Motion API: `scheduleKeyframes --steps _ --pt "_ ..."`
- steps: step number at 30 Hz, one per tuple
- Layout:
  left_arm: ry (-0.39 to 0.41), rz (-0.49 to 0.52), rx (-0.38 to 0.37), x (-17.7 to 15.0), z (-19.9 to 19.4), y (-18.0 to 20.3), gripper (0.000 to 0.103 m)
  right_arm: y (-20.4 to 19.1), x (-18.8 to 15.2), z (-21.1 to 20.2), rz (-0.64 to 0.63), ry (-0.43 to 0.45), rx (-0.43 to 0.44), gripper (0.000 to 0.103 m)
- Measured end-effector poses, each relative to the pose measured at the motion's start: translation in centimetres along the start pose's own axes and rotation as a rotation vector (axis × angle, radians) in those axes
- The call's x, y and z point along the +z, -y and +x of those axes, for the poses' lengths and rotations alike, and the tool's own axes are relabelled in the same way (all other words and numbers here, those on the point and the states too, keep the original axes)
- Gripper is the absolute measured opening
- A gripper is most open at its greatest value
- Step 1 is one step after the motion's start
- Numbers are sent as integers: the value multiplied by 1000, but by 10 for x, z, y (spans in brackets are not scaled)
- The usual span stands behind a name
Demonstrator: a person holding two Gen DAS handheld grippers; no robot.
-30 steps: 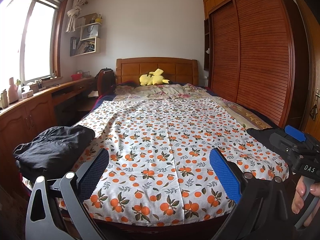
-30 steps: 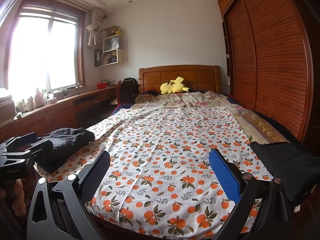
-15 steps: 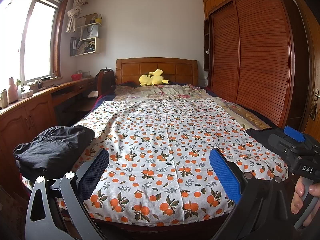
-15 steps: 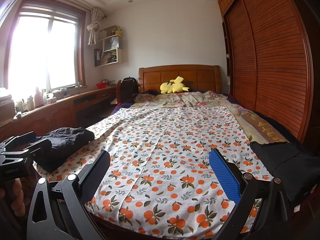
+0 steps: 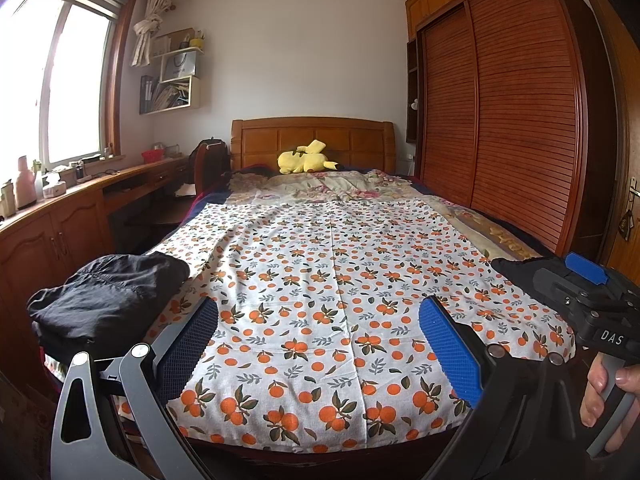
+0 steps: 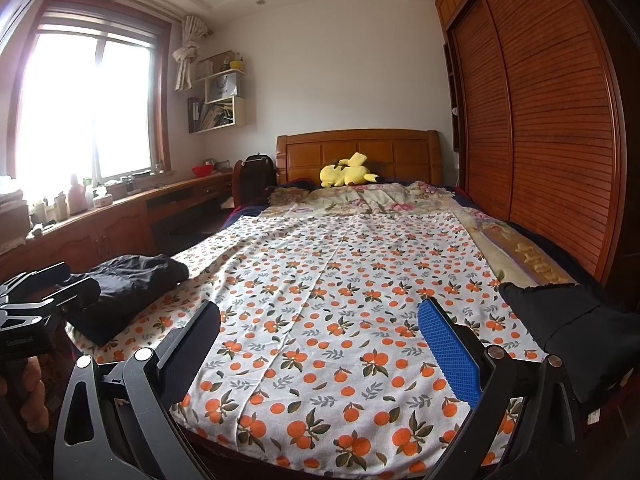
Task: Fold large clothes
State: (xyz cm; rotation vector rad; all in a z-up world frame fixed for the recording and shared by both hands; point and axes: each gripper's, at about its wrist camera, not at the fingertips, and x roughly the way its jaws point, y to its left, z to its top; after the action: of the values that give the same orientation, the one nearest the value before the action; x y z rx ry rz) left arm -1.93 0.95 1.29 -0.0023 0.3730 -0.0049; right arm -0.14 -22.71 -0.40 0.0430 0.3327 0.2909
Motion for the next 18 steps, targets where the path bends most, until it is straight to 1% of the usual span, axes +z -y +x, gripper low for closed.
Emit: scheduleKeyframes --steps 18 --pt "-5 -7 0 2 -1 -2 101 -1 -1 -1 0 3 0 96"
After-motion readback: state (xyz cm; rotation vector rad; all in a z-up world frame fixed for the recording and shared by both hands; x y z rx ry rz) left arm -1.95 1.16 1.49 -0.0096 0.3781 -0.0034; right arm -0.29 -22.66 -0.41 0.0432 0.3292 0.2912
